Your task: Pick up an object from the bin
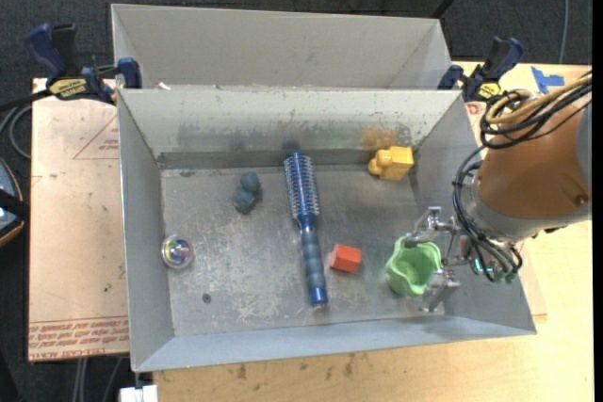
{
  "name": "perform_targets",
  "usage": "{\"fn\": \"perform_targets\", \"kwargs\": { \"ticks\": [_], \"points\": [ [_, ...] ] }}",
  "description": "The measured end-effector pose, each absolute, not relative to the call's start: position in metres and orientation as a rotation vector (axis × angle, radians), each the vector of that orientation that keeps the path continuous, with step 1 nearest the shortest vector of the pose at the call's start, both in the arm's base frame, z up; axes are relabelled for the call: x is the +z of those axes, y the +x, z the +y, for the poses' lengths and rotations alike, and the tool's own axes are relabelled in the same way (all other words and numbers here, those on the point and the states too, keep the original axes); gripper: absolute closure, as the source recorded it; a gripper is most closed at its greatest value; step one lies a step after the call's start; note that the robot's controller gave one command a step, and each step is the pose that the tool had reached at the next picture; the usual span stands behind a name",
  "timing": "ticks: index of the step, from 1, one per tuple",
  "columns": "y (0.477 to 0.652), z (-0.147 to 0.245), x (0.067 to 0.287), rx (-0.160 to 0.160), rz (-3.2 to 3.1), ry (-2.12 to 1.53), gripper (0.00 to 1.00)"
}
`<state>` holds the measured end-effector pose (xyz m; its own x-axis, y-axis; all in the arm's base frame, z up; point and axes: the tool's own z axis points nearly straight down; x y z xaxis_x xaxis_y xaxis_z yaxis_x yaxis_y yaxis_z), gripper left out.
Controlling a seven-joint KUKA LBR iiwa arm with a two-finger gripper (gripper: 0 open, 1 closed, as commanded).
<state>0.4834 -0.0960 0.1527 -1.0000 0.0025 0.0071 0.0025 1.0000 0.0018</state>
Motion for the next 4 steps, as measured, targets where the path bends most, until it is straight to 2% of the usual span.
{"fn": "perform_targets", "kwargs": {
  "ticks": [1,2,3,4],
  "points": [
    [0.526,-0.104,0.085,0.003,-3.153,-0.136,0.0],
    [0.536,-0.119,0.078,0.003,-3.158,-0.172,0.0],
    [0.53,-0.085,0.119,-0.003,-3.141,-0.213,0.0],
    [0.543,-0.091,0.081,-0.002,-3.144,-0.237,0.0]
  ]
}}
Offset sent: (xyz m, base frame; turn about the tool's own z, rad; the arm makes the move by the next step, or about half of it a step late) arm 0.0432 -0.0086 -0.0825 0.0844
